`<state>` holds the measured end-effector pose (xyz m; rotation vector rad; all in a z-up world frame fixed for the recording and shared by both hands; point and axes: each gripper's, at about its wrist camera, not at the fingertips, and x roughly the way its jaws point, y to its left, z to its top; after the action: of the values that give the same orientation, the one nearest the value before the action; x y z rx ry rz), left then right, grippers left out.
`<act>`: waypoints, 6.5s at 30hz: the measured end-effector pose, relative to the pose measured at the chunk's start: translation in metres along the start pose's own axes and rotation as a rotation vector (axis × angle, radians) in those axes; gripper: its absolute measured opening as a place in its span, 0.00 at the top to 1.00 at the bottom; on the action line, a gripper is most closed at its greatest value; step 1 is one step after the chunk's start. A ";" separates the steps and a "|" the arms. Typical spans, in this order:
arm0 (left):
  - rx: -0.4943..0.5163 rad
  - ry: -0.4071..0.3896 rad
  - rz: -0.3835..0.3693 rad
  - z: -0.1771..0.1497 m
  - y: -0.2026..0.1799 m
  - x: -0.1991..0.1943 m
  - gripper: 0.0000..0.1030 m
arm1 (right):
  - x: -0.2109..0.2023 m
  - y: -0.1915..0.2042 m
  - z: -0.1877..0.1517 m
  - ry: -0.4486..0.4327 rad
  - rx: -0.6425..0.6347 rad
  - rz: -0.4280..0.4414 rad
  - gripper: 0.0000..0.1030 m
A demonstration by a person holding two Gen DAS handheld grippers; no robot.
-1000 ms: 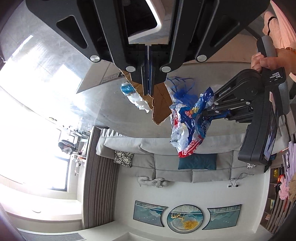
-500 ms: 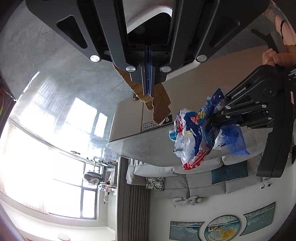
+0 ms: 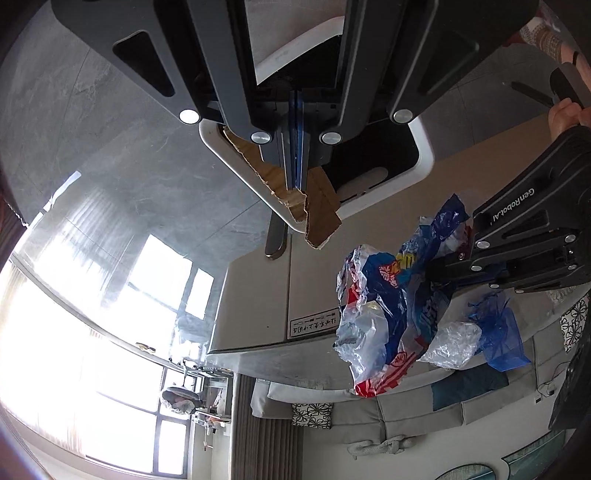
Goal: Collect trash
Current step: 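Carry the snack bag and cardboard over the trash bin with both tools, then open the right gripper to drop the cardboard while the left drops the snack bag, then move both open tools back to the counter toward the blue mesh bag, then grasp the blue mesh bag with the left gripper and lift it, then grasp the crumpled clear plastic sheet with the right gripper and lift it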
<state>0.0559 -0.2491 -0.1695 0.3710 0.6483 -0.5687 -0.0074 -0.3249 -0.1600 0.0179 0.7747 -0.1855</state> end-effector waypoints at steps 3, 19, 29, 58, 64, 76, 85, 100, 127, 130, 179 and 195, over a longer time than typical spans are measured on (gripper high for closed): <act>0.000 0.008 -0.003 0.002 0.004 0.007 0.90 | 0.010 0.005 -0.002 0.021 -0.019 -0.003 0.99; 0.027 0.056 -0.001 -0.001 -0.007 0.033 0.90 | 0.036 -0.002 -0.010 0.093 -0.004 0.019 0.03; 0.026 0.060 0.011 0.005 -0.007 0.032 0.90 | 0.029 -0.004 -0.005 -0.015 -0.031 -0.092 0.04; 0.162 0.208 -0.092 -0.024 -0.074 0.055 0.13 | -0.046 -0.068 0.012 -0.269 0.143 -0.197 0.04; 0.234 0.174 -0.001 -0.033 -0.080 0.053 0.04 | -0.046 -0.065 0.013 -0.272 0.132 -0.198 0.04; 0.204 0.151 0.001 -0.025 -0.067 0.043 0.04 | -0.045 -0.061 0.015 -0.273 0.124 -0.191 0.04; 0.181 0.110 0.013 -0.019 -0.056 0.028 0.04 | -0.054 -0.056 0.023 -0.315 0.124 -0.175 0.04; -0.043 -0.028 0.212 0.007 0.084 -0.039 0.04 | -0.076 0.014 0.072 -0.457 0.015 -0.022 0.04; -0.357 -0.021 0.353 0.027 0.262 -0.005 0.04 | 0.004 0.128 0.145 -0.408 -0.081 0.182 0.04; -0.359 0.007 0.353 0.029 0.272 0.009 0.04 | 0.013 0.132 0.150 -0.397 -0.078 0.202 0.04; -0.284 -0.002 0.303 0.026 0.277 -0.057 0.97 | 0.072 0.188 0.161 -0.257 -0.136 0.257 0.04; -0.290 0.031 0.310 0.023 0.282 -0.043 0.97 | 0.098 0.202 0.162 -0.113 -0.127 0.294 0.65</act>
<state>0.2075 -0.0221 -0.0828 0.2015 0.6772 -0.1693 0.2081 -0.1558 -0.1232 0.0009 0.6608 0.1406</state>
